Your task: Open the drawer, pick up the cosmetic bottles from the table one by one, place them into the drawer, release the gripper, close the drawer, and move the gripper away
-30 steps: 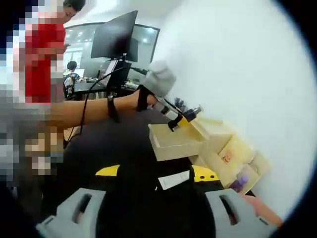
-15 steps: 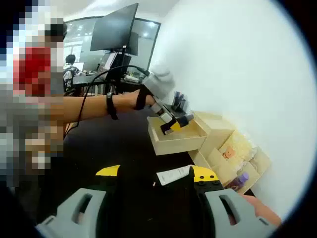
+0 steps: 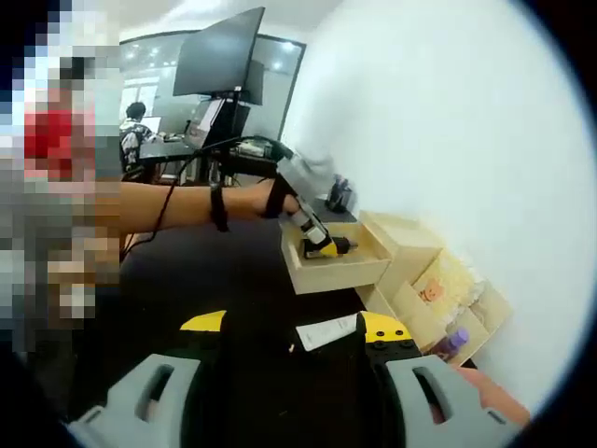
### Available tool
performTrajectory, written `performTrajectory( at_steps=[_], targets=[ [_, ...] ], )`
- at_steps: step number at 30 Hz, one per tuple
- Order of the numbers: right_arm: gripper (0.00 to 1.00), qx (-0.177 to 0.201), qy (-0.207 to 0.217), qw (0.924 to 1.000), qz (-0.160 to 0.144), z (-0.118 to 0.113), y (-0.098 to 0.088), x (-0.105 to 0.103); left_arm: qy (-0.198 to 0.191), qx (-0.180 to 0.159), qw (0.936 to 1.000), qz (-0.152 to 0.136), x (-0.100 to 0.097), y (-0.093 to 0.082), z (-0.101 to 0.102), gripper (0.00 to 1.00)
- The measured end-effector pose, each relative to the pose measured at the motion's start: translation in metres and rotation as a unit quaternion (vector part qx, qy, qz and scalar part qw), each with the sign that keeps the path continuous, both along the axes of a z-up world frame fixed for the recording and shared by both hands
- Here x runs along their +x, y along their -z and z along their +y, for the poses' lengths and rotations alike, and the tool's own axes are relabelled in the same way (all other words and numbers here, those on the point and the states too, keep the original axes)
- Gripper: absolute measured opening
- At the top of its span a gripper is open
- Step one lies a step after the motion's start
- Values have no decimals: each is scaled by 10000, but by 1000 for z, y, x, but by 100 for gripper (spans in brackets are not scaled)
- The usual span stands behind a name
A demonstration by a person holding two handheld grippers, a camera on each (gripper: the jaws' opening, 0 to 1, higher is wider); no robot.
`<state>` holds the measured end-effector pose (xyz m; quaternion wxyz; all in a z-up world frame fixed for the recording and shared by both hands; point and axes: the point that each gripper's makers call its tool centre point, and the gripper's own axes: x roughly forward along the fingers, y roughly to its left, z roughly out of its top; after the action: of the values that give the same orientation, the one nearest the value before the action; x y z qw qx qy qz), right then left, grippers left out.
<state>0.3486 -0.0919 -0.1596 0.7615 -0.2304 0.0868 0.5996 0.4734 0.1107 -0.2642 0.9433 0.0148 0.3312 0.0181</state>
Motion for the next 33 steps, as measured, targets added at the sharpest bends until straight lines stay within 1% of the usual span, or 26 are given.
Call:
performTrajectory(
  at_steps=[4,10,14,18,20,21,23,24,25,26,27,28,29,30,31,32,33],
  targets=[
    [49,24,-9,10000,-8,0,-1,-1,-44,68,10000,25,1,3,1,16],
    [49,25,-6,10000,-15,0,-4,3,-121,156,9998,39,1,3,1,16],
    [49,27,-20,10000,-19,0,-1,-1,-107,160,9998,9,1,3,1,17],
    [49,51,-18,10000,-23,0,-1,-2,-68,-96,9995,-284,0,-11,-2,18],
    [49,60,-6,10000,-25,0,-2,1,-38,-110,9994,-320,-2,-16,-2,19],
    [49,76,11,10000,-25,0,-3,3,1,-89,9992,-387,-3,-21,-3,19],
    [50,95,48,9999,-43,2,-2,5,101,-48,9975,-691,-3,-37,-5,19],
    [50,89,70,9999,-59,3,0,6,248,-127,9948,-981,-5,-51,-11,19],
    [51,69,93,9999,-69,3,3,6,305,-224,9930,-1114,-9,-60,-14,20],
    [53,51,112,9999,-76,4,5,7,448,-288,9907,-1254,-13,-70,-19,21],
    [55,37,134,9999,-70,5,6,9,534,-378,9872,-1453,-16,-80,-22,22],
    [55,7,161,9999,-51,5,9,11,601,-424,9848,-1574,-21,-89,-23,24],
    [56,2,181,9998,-51,6,10,13,813,-422,9793,-1807,-24,-100,-27,26],
    [59,13,225,9997,-45,8,12,15,874,-508,9752,-1970,-29,-109,-28,28],
    [60,12,254,9997,-39,9,13,17,941,-538,9729,-2042,-35,-116,-28,30],
    [61,13,272,9996,-45,10,15,18,1186,-473,9660,-2246,-41,-125,-31,32],
    [64,18,300,9995,-47,12,17,19,1308,-472,9614,-2374,-44,-130,-32,36]
  ],
)
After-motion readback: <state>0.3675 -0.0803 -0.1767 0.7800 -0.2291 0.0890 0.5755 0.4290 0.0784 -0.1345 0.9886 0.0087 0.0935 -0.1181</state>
